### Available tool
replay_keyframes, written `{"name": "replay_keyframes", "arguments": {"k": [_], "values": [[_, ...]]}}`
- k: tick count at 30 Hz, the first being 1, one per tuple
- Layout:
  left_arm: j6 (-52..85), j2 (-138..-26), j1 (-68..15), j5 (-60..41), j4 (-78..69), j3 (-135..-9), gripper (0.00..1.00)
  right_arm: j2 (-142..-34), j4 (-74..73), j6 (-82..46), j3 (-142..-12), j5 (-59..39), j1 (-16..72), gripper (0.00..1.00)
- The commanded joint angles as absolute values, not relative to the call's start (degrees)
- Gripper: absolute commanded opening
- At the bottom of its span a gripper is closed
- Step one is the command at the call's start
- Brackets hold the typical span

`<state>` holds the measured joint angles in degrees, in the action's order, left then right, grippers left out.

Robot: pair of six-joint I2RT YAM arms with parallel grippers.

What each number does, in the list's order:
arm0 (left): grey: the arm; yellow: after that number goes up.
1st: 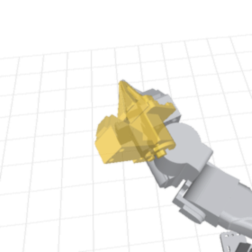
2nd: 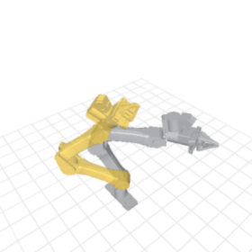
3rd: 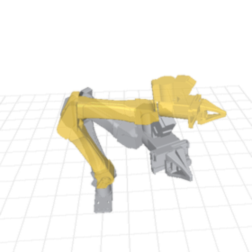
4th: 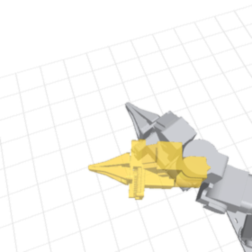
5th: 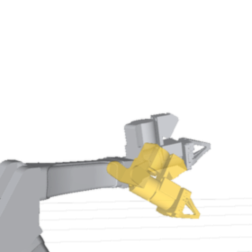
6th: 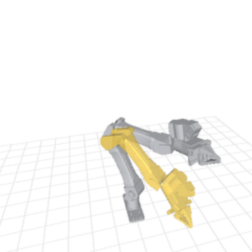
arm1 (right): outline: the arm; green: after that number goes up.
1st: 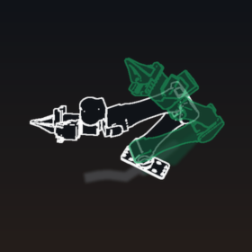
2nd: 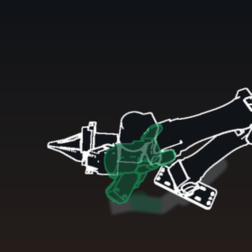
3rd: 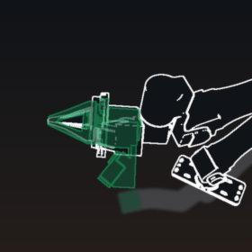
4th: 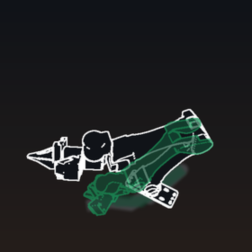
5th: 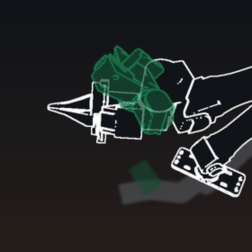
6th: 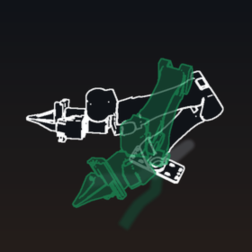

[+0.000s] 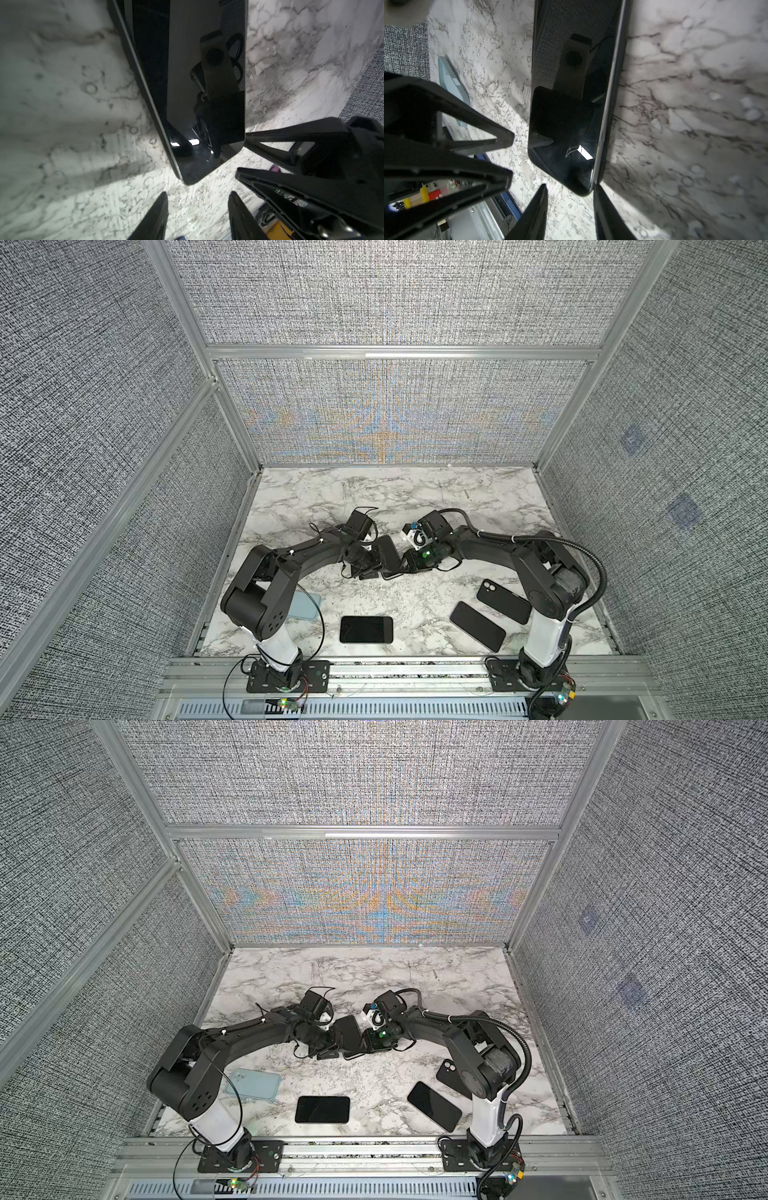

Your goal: Put the phone into the phone case

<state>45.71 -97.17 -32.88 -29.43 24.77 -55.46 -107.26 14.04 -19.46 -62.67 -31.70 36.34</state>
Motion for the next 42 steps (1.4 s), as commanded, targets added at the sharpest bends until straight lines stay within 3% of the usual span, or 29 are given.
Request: {"name": "replay_keyframes", "arguments": {"k": [1, 15, 21, 42], "values": [[48.8, -98.1, -33.9, -29.9, 25.0, -56.2, 0.44, -107.7, 11.1, -21.0, -62.3, -33.5, 36.6, 0.39], [48.3, -97.8, -34.4, -18.5, 33.8, -58.2, 0.31, -104.5, 12.6, -19.6, -61.1, -32.0, 37.1, 0.38], [48.2, -99.1, -34.4, -18.1, 33.1, -58.9, 0.22, -104.2, 12.5, -19.6, -61.1, -31.7, 37.1, 0.38], [46.9, -100.4, -34.4, -17.8, 33.1, -59.5, 0.18, -106.8, 12.3, -19.9, -62.2, -31.8, 37.2, 0.39]]}}
